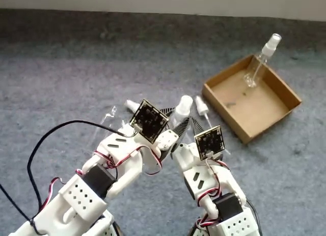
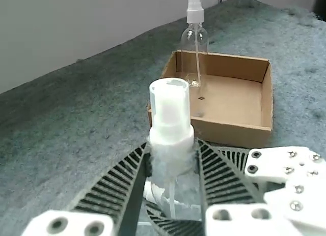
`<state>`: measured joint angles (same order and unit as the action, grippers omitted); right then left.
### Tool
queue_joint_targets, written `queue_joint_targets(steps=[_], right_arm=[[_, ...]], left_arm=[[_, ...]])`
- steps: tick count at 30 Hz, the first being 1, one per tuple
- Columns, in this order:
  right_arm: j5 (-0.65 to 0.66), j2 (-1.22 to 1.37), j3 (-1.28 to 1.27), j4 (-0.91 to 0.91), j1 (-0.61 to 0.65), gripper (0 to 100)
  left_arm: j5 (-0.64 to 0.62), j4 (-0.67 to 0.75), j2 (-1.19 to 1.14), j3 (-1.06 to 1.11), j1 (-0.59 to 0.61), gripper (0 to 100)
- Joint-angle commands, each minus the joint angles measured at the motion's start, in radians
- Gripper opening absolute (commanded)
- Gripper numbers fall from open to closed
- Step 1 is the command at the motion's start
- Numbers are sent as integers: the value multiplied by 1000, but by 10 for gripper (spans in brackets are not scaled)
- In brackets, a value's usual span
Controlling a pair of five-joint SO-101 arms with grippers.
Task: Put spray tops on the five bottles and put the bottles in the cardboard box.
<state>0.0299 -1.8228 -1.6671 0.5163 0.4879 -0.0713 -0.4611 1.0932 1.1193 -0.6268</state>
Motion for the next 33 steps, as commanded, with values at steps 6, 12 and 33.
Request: queue_joint_targets(steps=[6, 12, 33], right_arm=[[-3, -12, -143, -27, 2, 92], [-2, -12, -143, -27, 2, 92], [-2, -8, -143, -27, 2, 92]], left_arm=[[3, -9, 24, 22, -12, 7], [3, -14, 125, 24, 25, 8], [3, -195, 206, 15, 81, 178]])
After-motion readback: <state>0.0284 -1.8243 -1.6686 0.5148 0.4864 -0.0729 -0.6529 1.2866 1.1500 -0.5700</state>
